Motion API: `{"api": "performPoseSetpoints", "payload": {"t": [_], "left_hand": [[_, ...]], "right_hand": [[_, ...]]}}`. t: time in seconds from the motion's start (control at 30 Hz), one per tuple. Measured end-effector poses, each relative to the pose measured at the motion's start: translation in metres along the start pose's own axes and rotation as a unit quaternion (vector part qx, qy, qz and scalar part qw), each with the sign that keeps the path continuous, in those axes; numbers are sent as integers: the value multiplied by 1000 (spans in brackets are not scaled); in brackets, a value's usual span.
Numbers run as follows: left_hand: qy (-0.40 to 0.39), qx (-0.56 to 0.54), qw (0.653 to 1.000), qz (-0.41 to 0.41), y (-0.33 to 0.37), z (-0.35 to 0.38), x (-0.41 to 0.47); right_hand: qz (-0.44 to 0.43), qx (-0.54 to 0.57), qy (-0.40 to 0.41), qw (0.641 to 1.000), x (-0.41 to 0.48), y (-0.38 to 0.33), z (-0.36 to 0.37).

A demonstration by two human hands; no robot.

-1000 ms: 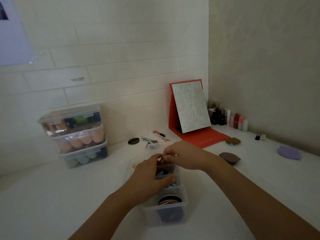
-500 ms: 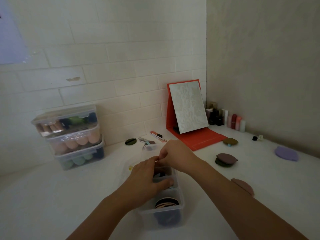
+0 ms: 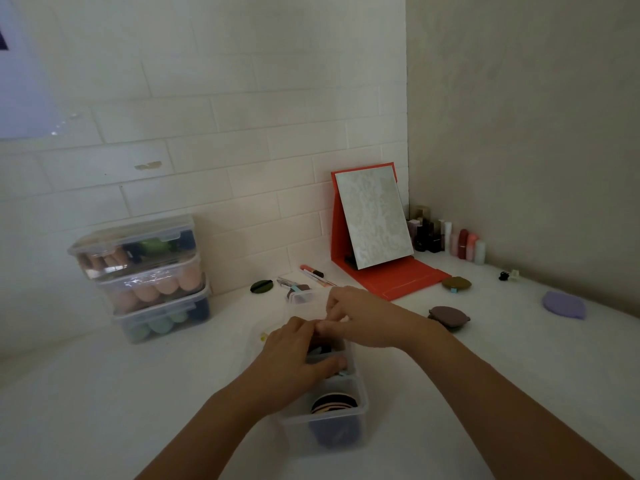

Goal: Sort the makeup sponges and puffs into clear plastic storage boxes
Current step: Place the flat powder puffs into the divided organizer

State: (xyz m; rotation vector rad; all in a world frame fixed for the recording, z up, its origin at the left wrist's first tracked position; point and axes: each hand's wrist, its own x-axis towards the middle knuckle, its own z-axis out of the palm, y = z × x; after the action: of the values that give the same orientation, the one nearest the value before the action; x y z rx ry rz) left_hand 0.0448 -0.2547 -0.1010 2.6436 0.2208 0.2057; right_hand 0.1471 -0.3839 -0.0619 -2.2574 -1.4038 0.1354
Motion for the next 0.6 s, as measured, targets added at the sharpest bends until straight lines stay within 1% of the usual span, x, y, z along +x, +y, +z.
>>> {"api": "performPoseSetpoints", "payload": {"t": [0.07,0.13,0.17,0.23,0.27,0.3,0.33,0.4,0.43,0.5,0.6], "left_hand": [[-9,0,1000,-4,0,-2,0],[-14,-8,1000,-5,2,-3,-2],[-13,-11,1000,-3,3,-4,-3],[-12,-3,1000,-2,5,-5,-4],[-11,6,1000,-2,5,-5,-4],[-14,17,1000,-1,4,-5,-4],[-19,26,999,0,4,-6,-3],[-31,31,999,5,2,-6,-1],[-37,28,999,10,2,-7,0],[-47,29,998,15,2,-8,1],[-54,27,998,11,1,-10,2]], "right_hand": [[25,34,45,998,-6,10,-8],[87,52,114,988,-9,29,-21],[126,41,155,979,-11,42,-26],[223,-43,211,951,-16,70,-32],[274,-93,206,935,-19,83,-33],[319,-136,178,921,-20,94,-32],[358,-154,136,911,-22,98,-31],[405,-147,54,901,-22,102,-27],[418,-140,30,897,-20,101,-25],[432,-142,19,890,-17,98,-21],[420,-156,5,894,-11,90,-19]]}}
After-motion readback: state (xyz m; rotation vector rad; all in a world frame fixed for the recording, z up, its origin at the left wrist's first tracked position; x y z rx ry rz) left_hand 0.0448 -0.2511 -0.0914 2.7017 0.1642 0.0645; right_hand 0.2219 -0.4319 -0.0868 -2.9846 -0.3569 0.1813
